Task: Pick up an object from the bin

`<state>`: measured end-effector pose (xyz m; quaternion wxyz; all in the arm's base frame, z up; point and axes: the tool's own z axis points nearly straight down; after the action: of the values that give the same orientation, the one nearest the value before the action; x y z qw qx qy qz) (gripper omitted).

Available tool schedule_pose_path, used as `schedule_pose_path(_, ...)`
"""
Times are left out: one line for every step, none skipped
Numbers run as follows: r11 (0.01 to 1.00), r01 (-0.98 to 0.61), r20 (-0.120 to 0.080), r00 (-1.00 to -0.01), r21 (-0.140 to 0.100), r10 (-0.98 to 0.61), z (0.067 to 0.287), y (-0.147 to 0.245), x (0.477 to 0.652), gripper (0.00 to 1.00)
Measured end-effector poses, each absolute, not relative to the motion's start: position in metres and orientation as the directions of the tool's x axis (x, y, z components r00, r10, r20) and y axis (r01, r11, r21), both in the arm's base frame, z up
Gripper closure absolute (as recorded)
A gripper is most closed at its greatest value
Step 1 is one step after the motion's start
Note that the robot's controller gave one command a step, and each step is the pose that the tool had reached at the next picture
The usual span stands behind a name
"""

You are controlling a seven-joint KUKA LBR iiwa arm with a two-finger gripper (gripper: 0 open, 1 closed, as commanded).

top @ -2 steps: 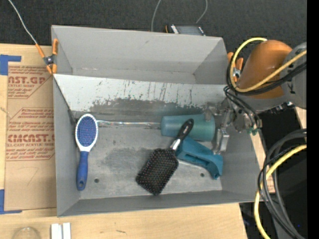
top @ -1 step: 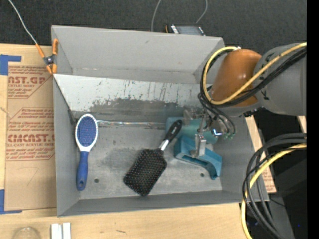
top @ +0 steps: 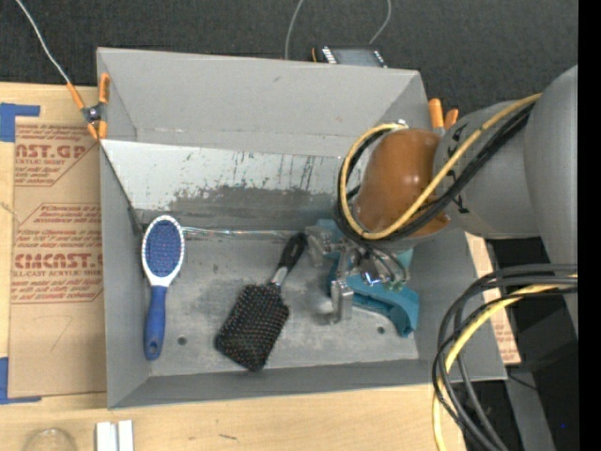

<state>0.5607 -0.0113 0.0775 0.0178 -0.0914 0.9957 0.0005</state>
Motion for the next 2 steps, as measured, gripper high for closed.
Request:
schedule_pose_path(0.957, -0.29, -0.036, -0.956, -0.002, -0.29, 0.074, 0.067, 0.509, 0.0)
schedule_pose_path(0.883, -0.47, -0.06, -0.881, -0.021, -0.47, 0.074, 0.153, 0.493, 0.0)
